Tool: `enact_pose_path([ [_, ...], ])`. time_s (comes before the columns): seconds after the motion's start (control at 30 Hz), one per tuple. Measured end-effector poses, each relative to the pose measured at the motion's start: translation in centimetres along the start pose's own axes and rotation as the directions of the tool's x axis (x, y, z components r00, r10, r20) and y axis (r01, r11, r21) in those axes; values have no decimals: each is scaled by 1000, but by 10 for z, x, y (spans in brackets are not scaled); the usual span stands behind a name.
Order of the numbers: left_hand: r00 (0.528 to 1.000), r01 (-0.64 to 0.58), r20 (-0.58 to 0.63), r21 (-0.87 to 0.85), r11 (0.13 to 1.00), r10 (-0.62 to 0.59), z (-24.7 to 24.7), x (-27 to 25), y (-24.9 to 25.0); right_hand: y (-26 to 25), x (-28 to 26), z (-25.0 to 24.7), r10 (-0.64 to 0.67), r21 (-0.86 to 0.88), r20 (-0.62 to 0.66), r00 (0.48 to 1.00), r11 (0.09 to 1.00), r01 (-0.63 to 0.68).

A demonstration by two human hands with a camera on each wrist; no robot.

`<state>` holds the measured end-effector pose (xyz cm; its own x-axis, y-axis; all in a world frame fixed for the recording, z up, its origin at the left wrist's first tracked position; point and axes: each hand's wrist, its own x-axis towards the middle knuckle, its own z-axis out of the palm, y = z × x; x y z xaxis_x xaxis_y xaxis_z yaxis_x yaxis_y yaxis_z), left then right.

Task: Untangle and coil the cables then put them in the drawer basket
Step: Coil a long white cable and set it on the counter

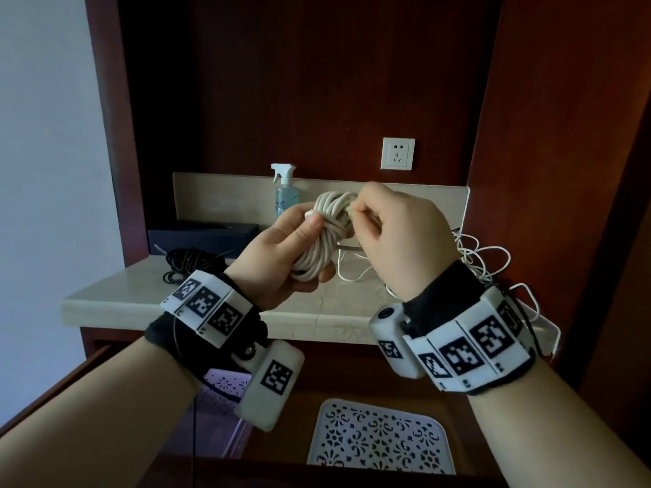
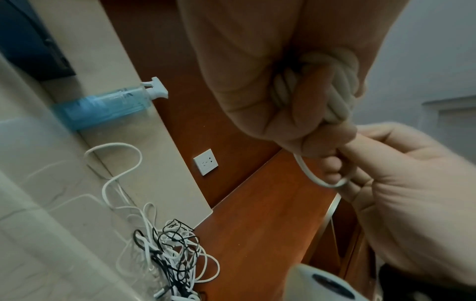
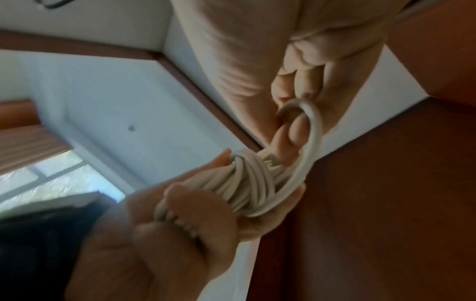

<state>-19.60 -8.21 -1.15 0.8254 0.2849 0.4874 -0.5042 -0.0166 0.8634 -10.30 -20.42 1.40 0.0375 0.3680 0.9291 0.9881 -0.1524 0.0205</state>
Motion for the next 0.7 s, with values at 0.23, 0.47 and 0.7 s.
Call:
enact_pose_path([
  [0.23,997,-55,-38,216,975,65,3,-3,4,10,7,-6,-59,-30,141,988,997,64],
  [0.47,999,-23,-13,372,928,30,8,0,5,14,-5,8,60,113,5,998,992,-60],
  [0.7,999,37,-47,634,773,-9,6,4,12,23,1,2,300,180,193,934,925,-335],
])
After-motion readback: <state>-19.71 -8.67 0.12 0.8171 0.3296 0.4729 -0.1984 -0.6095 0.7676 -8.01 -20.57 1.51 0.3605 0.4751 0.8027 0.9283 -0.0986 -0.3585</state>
